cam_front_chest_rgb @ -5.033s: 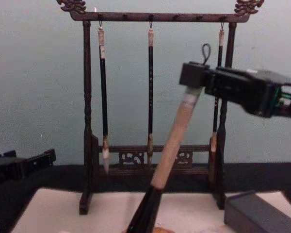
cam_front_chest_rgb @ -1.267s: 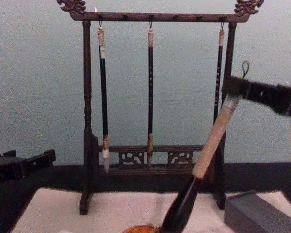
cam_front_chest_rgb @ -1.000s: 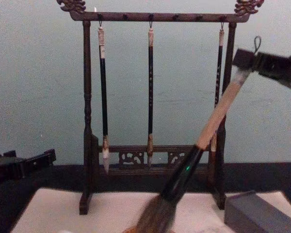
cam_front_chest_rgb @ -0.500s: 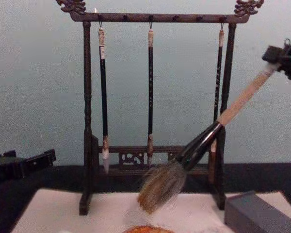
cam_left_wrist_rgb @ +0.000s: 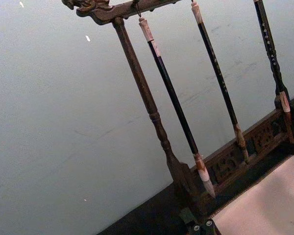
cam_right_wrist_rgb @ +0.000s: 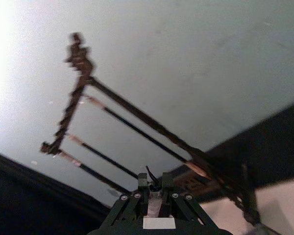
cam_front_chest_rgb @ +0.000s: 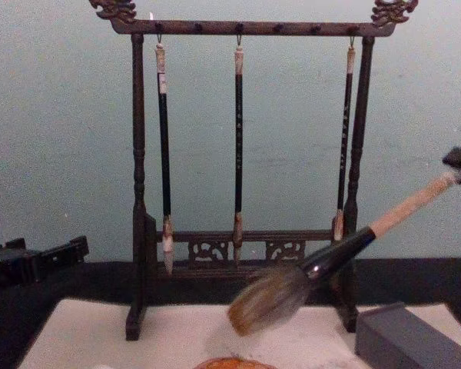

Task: Pick up the brush from the inkstone, write on the paper, then place the brush back to its original position.

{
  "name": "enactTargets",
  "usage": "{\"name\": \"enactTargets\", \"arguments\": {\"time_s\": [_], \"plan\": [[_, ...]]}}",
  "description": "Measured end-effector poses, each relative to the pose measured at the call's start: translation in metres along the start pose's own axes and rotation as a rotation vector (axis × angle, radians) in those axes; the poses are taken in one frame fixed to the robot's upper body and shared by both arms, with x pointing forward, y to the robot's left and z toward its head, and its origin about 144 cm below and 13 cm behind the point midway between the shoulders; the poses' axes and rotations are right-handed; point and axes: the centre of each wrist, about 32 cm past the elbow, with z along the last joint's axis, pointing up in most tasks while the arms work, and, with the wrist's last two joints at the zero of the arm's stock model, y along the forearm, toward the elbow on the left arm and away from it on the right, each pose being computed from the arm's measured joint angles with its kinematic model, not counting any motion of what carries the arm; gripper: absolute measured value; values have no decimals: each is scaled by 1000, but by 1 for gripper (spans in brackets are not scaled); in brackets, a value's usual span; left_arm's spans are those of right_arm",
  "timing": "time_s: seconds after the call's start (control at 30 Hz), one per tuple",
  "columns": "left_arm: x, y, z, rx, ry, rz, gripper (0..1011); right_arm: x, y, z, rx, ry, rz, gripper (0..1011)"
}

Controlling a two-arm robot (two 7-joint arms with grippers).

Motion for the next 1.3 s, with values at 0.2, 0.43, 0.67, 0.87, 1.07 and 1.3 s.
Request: {"name": "enactTargets", "arguments": {"time_s": [0.2, 0.43, 0.67, 0.87, 1.07, 1.3], "plan": [[0, 0, 0, 0, 0, 0, 1002, 12, 0, -2, 0, 80, -60, 178], [0, 0, 0, 0, 0, 0, 1002, 27, 0, -5, -5, 160, -120, 178], [0, 0, 0, 0, 0, 0, 1000, 38, 1, -8, -22, 182, -160, 178], [0, 0, 0, 0, 0, 0, 1002, 47, 0, -10, -29, 196, -193, 178], [0, 0, 0, 0, 0, 0, 1002, 51, -1, -11, -29, 199, -206, 178], [0, 0, 0, 0, 0, 0, 1002, 52, 0, -11, -22, 190, -215, 178]]}}
